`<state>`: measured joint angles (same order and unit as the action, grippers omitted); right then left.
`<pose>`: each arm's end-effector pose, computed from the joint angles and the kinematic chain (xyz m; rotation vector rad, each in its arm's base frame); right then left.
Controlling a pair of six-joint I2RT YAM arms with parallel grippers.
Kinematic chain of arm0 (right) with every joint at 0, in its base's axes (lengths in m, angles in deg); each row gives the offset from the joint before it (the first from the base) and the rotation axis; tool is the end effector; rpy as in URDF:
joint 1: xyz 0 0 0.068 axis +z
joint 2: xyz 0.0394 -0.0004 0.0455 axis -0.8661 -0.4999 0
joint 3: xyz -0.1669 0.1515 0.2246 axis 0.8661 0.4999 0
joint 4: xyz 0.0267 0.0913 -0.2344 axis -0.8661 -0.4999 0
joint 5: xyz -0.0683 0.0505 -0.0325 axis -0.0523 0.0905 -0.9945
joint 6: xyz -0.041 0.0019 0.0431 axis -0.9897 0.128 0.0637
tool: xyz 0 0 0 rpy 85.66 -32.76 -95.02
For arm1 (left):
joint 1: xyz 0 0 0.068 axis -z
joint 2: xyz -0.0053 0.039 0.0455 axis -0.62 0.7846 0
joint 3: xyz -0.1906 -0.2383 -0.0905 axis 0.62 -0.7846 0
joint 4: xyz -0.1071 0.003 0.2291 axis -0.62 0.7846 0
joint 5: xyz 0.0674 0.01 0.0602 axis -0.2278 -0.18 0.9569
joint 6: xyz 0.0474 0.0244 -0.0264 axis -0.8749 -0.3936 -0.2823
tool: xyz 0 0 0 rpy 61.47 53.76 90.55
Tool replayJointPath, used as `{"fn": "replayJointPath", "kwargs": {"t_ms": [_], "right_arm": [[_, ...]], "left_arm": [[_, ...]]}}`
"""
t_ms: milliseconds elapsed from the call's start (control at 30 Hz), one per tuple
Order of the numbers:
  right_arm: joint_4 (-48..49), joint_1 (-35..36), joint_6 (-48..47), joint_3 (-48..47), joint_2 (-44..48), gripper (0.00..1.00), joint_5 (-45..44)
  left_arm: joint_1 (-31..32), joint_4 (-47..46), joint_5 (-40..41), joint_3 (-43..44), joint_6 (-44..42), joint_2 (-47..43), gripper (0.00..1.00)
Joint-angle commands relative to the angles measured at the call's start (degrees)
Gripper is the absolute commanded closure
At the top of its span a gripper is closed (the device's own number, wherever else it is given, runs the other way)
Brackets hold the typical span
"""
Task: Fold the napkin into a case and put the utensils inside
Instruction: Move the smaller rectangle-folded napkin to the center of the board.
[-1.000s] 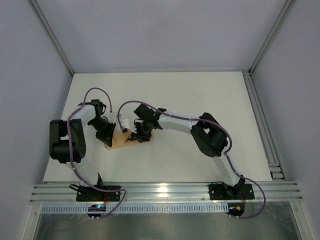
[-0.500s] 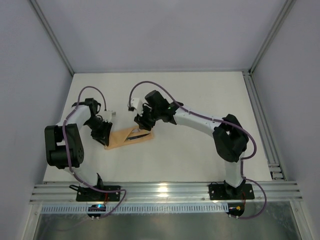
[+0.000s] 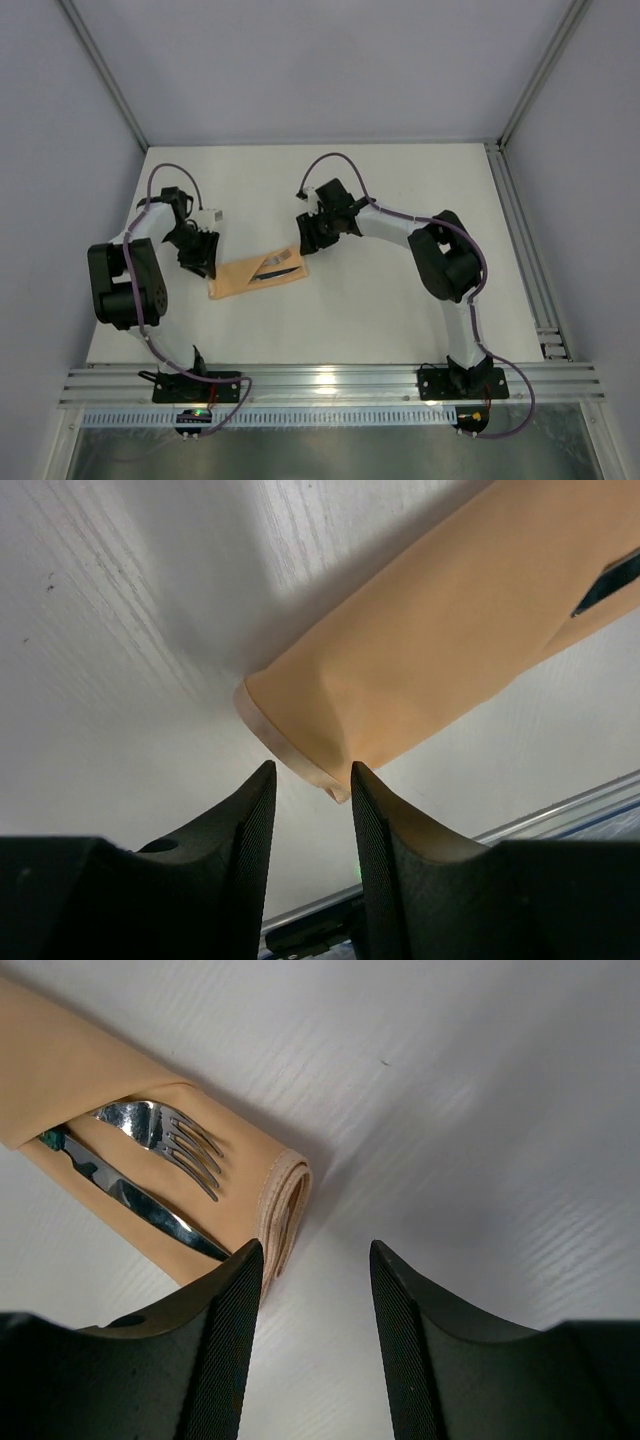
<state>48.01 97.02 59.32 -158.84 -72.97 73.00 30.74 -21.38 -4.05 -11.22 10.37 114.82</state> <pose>0.3673 0.2960 0.2114 -0.8168 2.4275 0.7571 0.2999 0.0265 0.2375 0.2911 2.9897 -0.4389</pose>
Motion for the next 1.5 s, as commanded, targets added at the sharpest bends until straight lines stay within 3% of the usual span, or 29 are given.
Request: {"fn": "replayJointPath", "kwargs": {"t_ms": [0,233,433,633,733,1033,1067,1200,1467], "right_arm": [[2.4,0.7,6.3,0.6,-0.4,0.5,3.3],[7.5,0.7,10.6,3.2,-1.6,0.55,7.0],[7.1,0.6,11.2,0.7,-5.1,0.82,7.3],[8.6,-1.0,16.4,-1.5,-8.0,0.95,7.8],[9.7,-2.1,18.8,-4.2,-9.6,0.96,6.5],[4.8,-3.3,23.0,-25.2,-20.1,0.94,3.7],[4.6,-3.4,23.6,-27.1,-22.2,0.91,3.5],[4.8,-3.8,26.5,-34.4,-25.7,0.64,1.0],[5.1,-7.0,22.2,-34.9,-21.2,0.58,-0.8]], "left_arm": [[-0.1,-3.9,1.8,-0.9,0.7,2.6,0.63],[-0.2,-6.8,1.4,-3.4,0.9,3.4,0.7],[-0.2,-8.4,-0.1,-3.7,0.9,5.4,0.82],[-0.8,-9.6,-1.1,-3.2,1.3,6.5,0.99],[-1.5,-11.0,-1.6,-1.7,2.2,7.1,1.0],[-2.3,-15.9,-1.8,4.6,3.8,11.4,1.0],[-2.6,-16.2,-1.6,6.2,4.2,12.1,1.0],[-3.8,-17.7,-1.9,10.9,5.7,15.7,1.0],[-5.1,-15.7,-4.0,16.6,7.3,19.5,0.97]]}}
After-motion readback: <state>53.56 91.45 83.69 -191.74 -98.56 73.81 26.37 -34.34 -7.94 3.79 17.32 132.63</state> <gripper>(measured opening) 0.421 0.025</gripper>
